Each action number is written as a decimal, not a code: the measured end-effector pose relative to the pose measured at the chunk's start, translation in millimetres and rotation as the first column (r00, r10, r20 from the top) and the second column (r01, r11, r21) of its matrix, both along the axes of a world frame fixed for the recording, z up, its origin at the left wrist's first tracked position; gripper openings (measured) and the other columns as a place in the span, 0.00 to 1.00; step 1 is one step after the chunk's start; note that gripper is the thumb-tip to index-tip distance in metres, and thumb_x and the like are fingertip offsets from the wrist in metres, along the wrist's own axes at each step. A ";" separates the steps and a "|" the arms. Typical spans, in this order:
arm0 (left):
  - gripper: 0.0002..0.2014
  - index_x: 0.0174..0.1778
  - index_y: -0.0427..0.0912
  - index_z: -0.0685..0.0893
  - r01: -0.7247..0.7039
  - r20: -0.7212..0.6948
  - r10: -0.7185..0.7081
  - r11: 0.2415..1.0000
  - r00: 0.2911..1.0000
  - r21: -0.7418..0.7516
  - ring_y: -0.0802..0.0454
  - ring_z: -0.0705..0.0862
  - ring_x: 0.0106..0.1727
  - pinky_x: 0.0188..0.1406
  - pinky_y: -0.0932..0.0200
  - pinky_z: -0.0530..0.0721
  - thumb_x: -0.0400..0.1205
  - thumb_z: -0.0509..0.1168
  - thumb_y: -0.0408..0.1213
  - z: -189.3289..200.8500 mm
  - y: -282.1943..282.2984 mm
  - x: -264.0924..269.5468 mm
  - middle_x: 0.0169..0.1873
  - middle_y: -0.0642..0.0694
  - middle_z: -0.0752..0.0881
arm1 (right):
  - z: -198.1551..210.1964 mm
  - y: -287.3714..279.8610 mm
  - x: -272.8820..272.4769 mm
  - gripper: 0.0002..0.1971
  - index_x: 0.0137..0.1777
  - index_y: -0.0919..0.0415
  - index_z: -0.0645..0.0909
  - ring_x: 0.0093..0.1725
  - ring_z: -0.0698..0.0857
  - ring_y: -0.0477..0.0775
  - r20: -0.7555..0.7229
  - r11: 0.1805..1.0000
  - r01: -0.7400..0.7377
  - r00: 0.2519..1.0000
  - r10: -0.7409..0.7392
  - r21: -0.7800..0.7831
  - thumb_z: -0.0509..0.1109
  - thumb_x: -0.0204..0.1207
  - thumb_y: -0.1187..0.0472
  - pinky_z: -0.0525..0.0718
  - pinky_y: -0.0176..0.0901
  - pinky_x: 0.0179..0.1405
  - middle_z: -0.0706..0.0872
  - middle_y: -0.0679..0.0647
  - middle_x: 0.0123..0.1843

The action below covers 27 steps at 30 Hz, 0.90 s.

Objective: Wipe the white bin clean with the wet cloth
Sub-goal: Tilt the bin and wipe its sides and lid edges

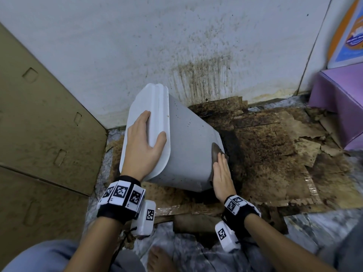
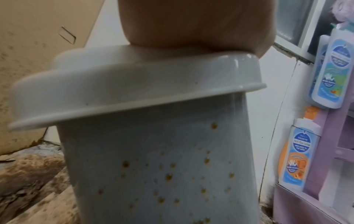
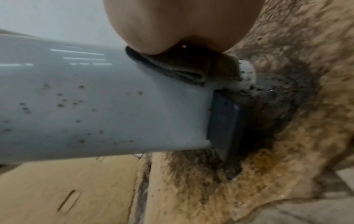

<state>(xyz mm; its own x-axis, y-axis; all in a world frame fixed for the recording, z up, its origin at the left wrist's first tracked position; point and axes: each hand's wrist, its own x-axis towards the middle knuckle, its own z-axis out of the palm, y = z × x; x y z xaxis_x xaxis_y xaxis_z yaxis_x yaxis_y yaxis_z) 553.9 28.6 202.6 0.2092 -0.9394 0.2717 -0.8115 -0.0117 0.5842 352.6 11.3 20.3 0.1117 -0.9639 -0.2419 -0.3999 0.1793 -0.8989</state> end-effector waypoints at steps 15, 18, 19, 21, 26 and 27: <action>0.37 0.89 0.42 0.61 0.015 0.062 -0.017 1.000 0.998 0.027 0.49 0.59 0.87 0.85 0.57 0.55 0.84 0.57 0.53 -2.6 -4.6 -6.6 0.88 0.46 0.64 | 84.7 13.7 55.3 0.28 0.89 0.47 0.48 0.87 0.43 0.35 0.147 0.995 0.047 0.989 -0.033 -0.092 0.40 0.90 0.50 0.39 0.46 0.88 0.46 0.40 0.90; 0.38 0.89 0.40 0.61 0.015 0.062 -0.016 1.000 0.998 0.025 0.49 0.59 0.87 0.84 0.61 0.52 0.84 0.56 0.54 -4.3 -3.3 -4.2 0.88 0.45 0.63 | 106.6 23.0 65.5 0.31 0.89 0.45 0.46 0.86 0.41 0.31 0.162 0.972 -0.065 0.981 0.103 -0.225 0.36 0.85 0.47 0.38 0.40 0.87 0.45 0.37 0.90; 0.39 0.89 0.40 0.61 0.018 0.061 -0.019 1.000 0.998 0.024 0.49 0.59 0.87 0.84 0.62 0.52 0.84 0.55 0.56 -4.4 -2.8 -3.2 0.88 0.45 0.63 | 112.4 23.6 66.4 0.30 0.89 0.45 0.46 0.86 0.41 0.30 0.166 0.961 -0.099 0.976 0.145 -0.257 0.37 0.85 0.48 0.38 0.39 0.87 0.45 0.37 0.90; 0.42 0.89 0.40 0.61 0.021 0.056 -0.022 0.999 0.998 0.029 0.49 0.59 0.87 0.83 0.63 0.51 0.82 0.52 0.60 -3.9 -2.4 -1.1 0.88 0.45 0.63 | 118.9 21.9 63.0 0.28 0.89 0.44 0.47 0.86 0.42 0.32 0.138 0.940 -0.166 0.967 0.215 -0.297 0.40 0.88 0.50 0.39 0.37 0.86 0.46 0.38 0.90; 0.41 0.90 0.40 0.60 0.031 0.061 -0.034 0.999 0.998 0.039 0.49 0.59 0.88 0.84 0.63 0.51 0.82 0.52 0.59 -2.8 -2.7 0.3 0.89 0.45 0.62 | 111.0 13.4 51.0 0.27 0.89 0.41 0.42 0.87 0.41 0.36 -0.128 0.855 -0.296 0.955 0.267 -0.427 0.42 0.92 0.51 0.38 0.45 0.87 0.45 0.41 0.91; 0.40 0.90 0.41 0.59 0.036 0.062 -0.039 0.999 0.997 0.041 0.50 0.58 0.88 0.84 0.64 0.50 0.83 0.52 0.59 -2.7 -2.8 0.4 0.89 0.45 0.61 | 108.5 11.3 51.9 0.27 0.89 0.41 0.41 0.87 0.39 0.36 -0.124 0.847 -0.305 0.952 0.279 -0.436 0.42 0.92 0.52 0.35 0.49 0.87 0.43 0.42 0.91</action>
<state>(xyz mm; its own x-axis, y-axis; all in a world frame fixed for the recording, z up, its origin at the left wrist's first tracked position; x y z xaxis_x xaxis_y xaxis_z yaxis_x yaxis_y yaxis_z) 554.3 25.8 199.9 0.1575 -0.9565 0.2454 -0.8470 -0.0031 0.5316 404.5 22.6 128.8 0.4041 -0.8947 0.1905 -0.4203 -0.3665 -0.8301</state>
